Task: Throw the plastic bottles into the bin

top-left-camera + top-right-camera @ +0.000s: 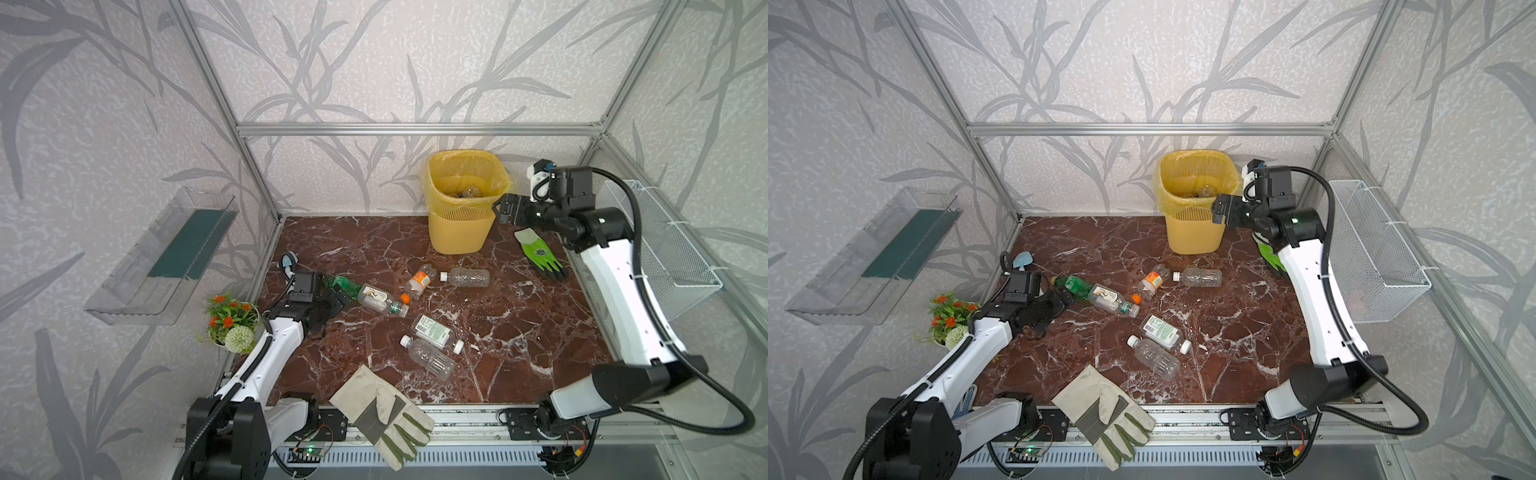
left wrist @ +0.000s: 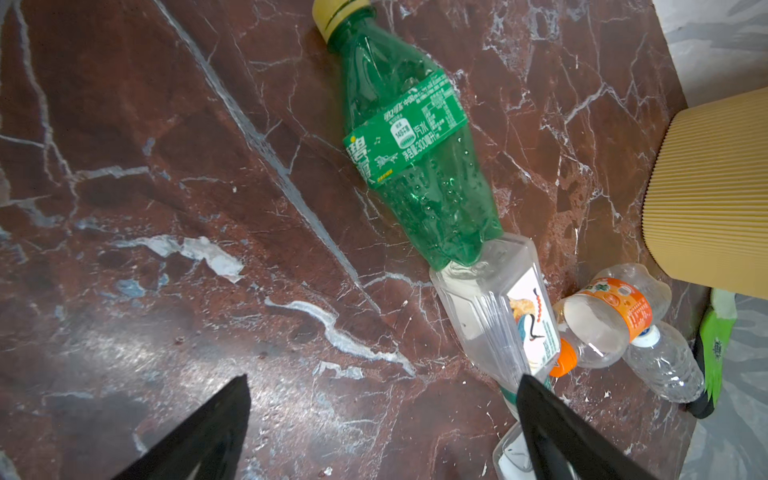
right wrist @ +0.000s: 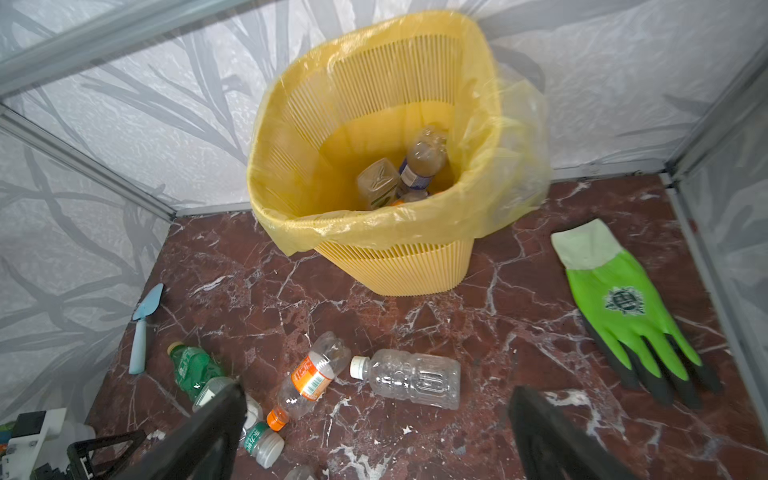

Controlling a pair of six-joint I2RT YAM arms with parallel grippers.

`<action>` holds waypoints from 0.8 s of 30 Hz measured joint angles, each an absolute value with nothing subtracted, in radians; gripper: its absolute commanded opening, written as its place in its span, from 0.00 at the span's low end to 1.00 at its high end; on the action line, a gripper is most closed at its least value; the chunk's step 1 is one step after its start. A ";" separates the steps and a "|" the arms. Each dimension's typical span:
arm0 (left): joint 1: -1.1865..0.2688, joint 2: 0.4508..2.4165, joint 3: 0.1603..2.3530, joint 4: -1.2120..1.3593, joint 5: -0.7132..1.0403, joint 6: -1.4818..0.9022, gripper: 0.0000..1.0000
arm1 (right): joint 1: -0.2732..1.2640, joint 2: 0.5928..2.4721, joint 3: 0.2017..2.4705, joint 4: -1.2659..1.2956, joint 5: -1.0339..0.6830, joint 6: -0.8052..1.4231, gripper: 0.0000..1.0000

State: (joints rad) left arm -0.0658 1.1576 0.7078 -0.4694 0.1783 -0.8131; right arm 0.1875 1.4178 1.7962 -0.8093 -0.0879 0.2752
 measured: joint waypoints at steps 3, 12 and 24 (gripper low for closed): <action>-0.066 1.238 0.731 -0.439 0.175 -0.840 0.99 | 0.181 1.248 1.625 -0.668 -0.052 0.252 0.99; -0.065 1.425 0.826 -0.378 0.166 -0.967 0.99 | 0.181 1.066 1.077 -0.524 -0.022 0.259 0.99; -0.057 1.633 0.966 -0.344 0.187 -1.100 0.99 | 0.181 1.131 0.955 -0.448 -0.118 0.306 0.99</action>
State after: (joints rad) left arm -0.0570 1.6329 0.9665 -0.3443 0.1867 -1.1004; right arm 0.1814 1.1313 0.9546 -0.4480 -0.1181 0.3061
